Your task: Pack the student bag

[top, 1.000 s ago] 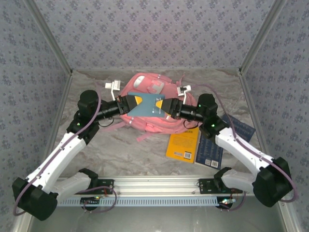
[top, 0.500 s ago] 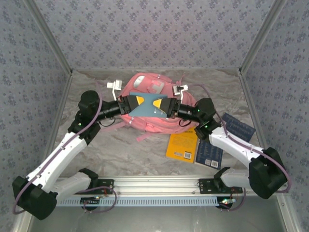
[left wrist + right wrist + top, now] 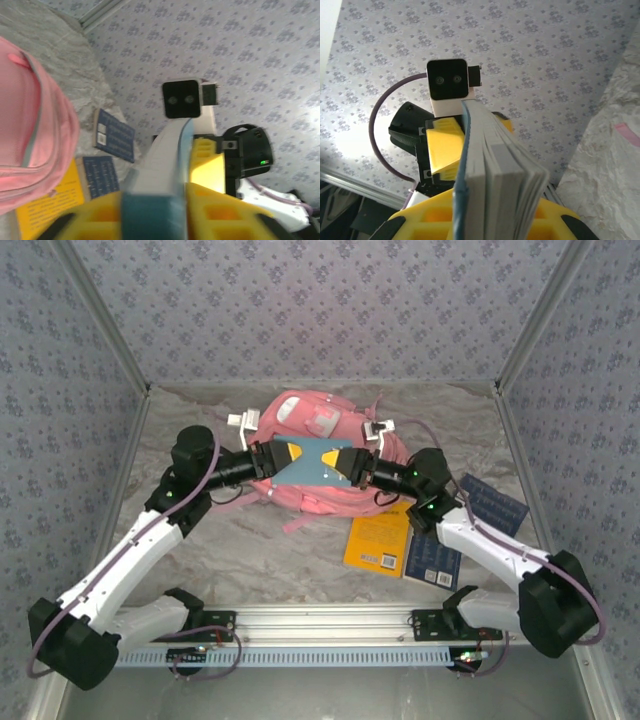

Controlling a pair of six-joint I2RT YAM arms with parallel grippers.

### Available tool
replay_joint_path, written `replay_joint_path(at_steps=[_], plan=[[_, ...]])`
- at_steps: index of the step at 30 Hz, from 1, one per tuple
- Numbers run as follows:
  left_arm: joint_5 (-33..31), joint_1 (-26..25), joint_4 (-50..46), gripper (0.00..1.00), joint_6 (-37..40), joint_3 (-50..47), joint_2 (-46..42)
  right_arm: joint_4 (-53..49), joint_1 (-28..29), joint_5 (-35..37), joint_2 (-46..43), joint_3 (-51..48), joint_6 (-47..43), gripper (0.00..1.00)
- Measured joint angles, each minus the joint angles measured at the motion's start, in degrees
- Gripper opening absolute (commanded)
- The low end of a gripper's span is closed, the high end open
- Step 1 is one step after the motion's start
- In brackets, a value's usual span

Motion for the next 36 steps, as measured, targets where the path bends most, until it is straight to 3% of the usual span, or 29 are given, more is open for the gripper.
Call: replay_joint_path(at_steps=[3, 7, 11, 17, 25, 36], plan=[[-2.9, 0.1, -5.9, 0.59, 3.2, 2.4, 1.9, -13.9, -4.5, 4.4, -6.8, -0.3, -5.9, 0.0], [-7.5, -1.4, -13.7, 0.65, 8.5, 8.3, 6.7, -38.4, -9.8, 17.1, -18.4, 1.6, -17.5, 0.0], [-9.9, -4.3, -21.0, 0.63, 14.1, 17.4, 16.1, -55.4, -14.0, 28.1, -25.3, 4.6, -26.0, 0.0], [-11.3, -9.2, -32.5, 0.53, 22.2, 38.1, 37.5, -72.1, -18.6, 44.1, -31.0, 5.9, -31.5, 0.0], [-12.9, -11.6, -45.2, 0.5, 28.5, 59.1, 58.0, -79.3, -18.9, 54.4, -37.4, 5.9, -35.3, 0.0], [-11.1, -11.5, -45.6, 0.46, 28.4, 63.5, 63.3, -80.7, -19.7, 53.5, -38.0, 5.9, -40.5, 0.0]])
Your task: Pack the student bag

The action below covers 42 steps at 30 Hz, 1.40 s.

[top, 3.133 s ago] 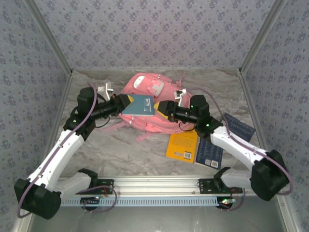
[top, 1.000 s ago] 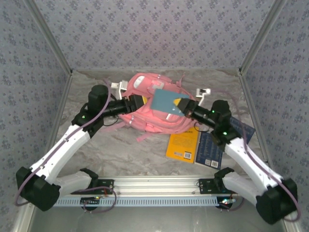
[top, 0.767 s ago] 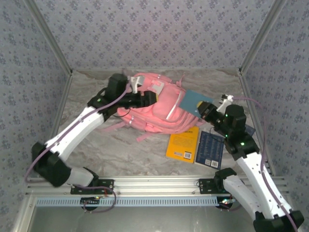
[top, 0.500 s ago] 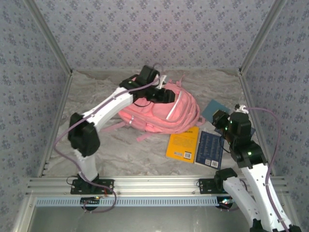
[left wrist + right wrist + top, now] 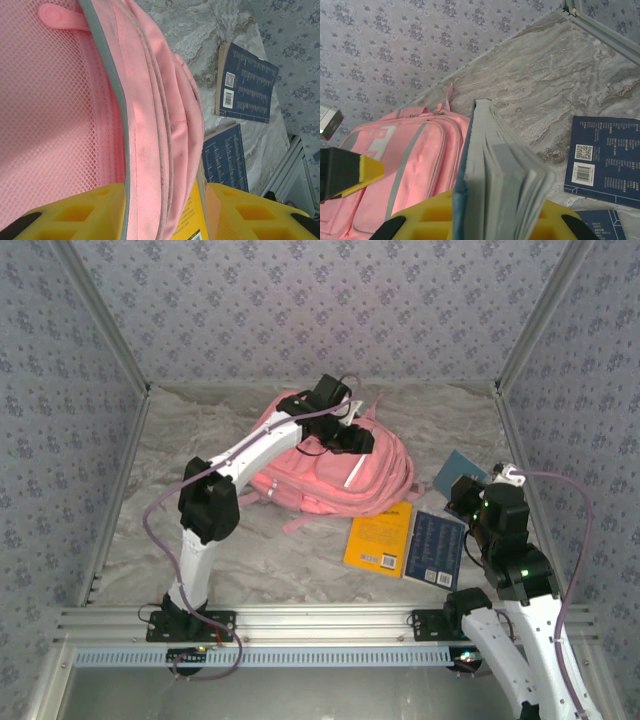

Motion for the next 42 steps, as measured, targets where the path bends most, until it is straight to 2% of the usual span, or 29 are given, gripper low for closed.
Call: replay_joint_path(at_steps=[16, 20, 28, 31, 34, 35, 42], plan=[[-0.5, 0.0, 0.1, 0.45, -0.2, -0.1, 2.1, 0.9, -0.3, -5.5, 0.0, 0.0, -1.7, 0.0], [1.4, -0.1, 1.8, 0.38, -0.9, -1.0, 2.5, 1.4, -0.4, -6.0, 0.0, 0.0, -1.7, 0.0], [3.8, -0.8, 4.5, 0.36, -2.1, -2.3, 4.5, 2.4, -0.7, -7.6, 1.2, -0.1, -1.6, 0.0], [3.2, -0.8, 4.0, 0.27, -1.7, -2.1, 5.4, 2.4, -0.7, -8.0, 1.3, -0.2, -1.6, 0.0], [1.6, -0.8, 2.8, 0.03, -1.2, -1.7, 5.9, 2.4, -0.8, -8.3, 1.3, -0.2, -1.6, 0.0], [1.0, -0.8, 2.4, 0.0, -0.8, -1.6, 6.0, 2.4, -0.8, -8.3, 1.3, -0.2, -1.6, 0.0], [-0.1, -0.8, -0.5, 0.0, 0.6, 1.4, 6.0, 2.3, -1.0, -8.4, 1.3, -0.2, -1.6, 0.0]])
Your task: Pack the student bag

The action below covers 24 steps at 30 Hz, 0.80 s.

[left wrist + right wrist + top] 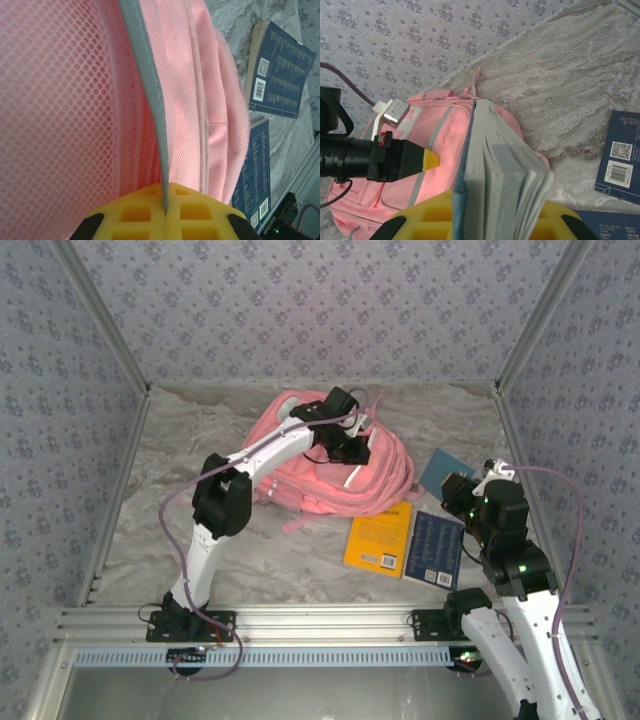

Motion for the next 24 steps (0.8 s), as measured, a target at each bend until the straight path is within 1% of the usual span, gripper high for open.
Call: replay_joint_path(at_steps=[4, 8, 11, 15, 17, 20, 24], plan=[[0.3, 0.5, -3.2, 0.0, 1.0, 3.5, -0.2, -0.2, -0.1, 0.1, 0.0, 0.0, 0.0, 0.0], [1.5, 2.3, -7.9, 0.0, 2.7, 8.3, -1.1, -0.2, -0.2, 0.5, -0.3, 0.0, 0.0, 0.0], [1.7, 4.2, -10.5, 0.0, 4.2, 10.3, -3.3, -0.2, -0.2, 0.9, -0.4, 0.0, 0.0, 0.0], [3.1, 7.3, -11.8, 0.0, 5.6, 10.4, -8.0, -0.2, -0.3, 1.1, -0.4, 0.0, 0.1, 0.0], [4.7, 9.2, -11.8, 0.0, 5.9, 10.0, -10.3, 0.3, -0.3, 0.9, -0.4, -0.3, 0.5, 0.0], [8.9, 12.8, -11.2, 0.0, 5.7, 8.0, -13.5, 2.4, -0.3, -0.6, -0.3, -2.3, 2.2, 0.0], [15.9, 17.4, -7.3, 0.0, 2.9, 2.4, -16.9, 6.3, -0.4, -5.6, 2.2, -5.4, 5.1, 0.0]])
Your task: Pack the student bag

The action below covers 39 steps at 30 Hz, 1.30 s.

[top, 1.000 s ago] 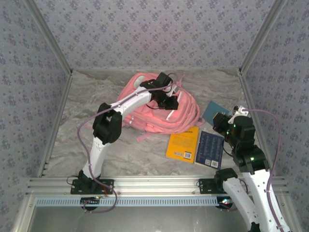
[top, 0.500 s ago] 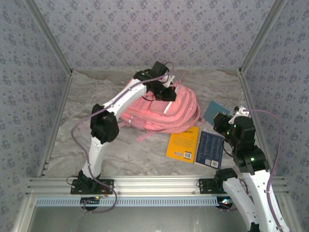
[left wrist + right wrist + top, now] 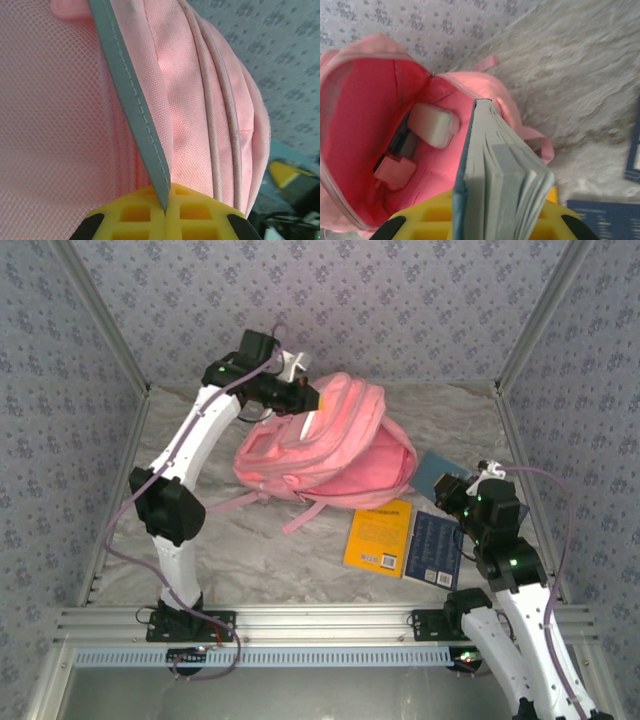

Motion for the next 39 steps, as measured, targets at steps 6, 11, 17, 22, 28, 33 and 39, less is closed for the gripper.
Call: replay_joint_path(at_steps=[6, 11, 17, 22, 28, 33, 39], plan=[[6.7, 1.3, 3.3, 0.0, -3.1, -2.2, -0.1, 13.3, 0.0, -12.3, 7.4, -5.0, 5.9, 0.0], [8.8, 1.0, 5.3, 0.0, -5.5, -2.2, -0.1, 26.8, -0.1, -21.6, 16.2, -6.5, 11.5, 0.0], [9.9, 0.4, 6.7, 0.0, -7.1, -2.2, -0.1, 46.6, 0.1, -26.6, 29.0, -7.7, 19.9, 0.0], [10.1, -1.1, 6.9, 0.0, -7.1, -2.3, -0.1, 60.6, 2.5, -27.6, 42.8, -5.8, 26.4, 0.0], [11.1, -1.2, 7.4, 0.0, -7.1, -2.9, -0.1, 67.3, 8.2, -26.6, 56.6, 2.0, 31.0, 0.0], [11.4, -0.9, 8.3, 0.0, -7.6, -3.5, -0.3, 64.3, 14.6, -21.1, 63.1, 9.6, 30.6, 0.07], [11.5, 0.3, 8.9, 0.0, -7.8, -4.2, -1.1, 56.3, 21.5, -12.1, 70.0, 20.1, 28.1, 0.17]])
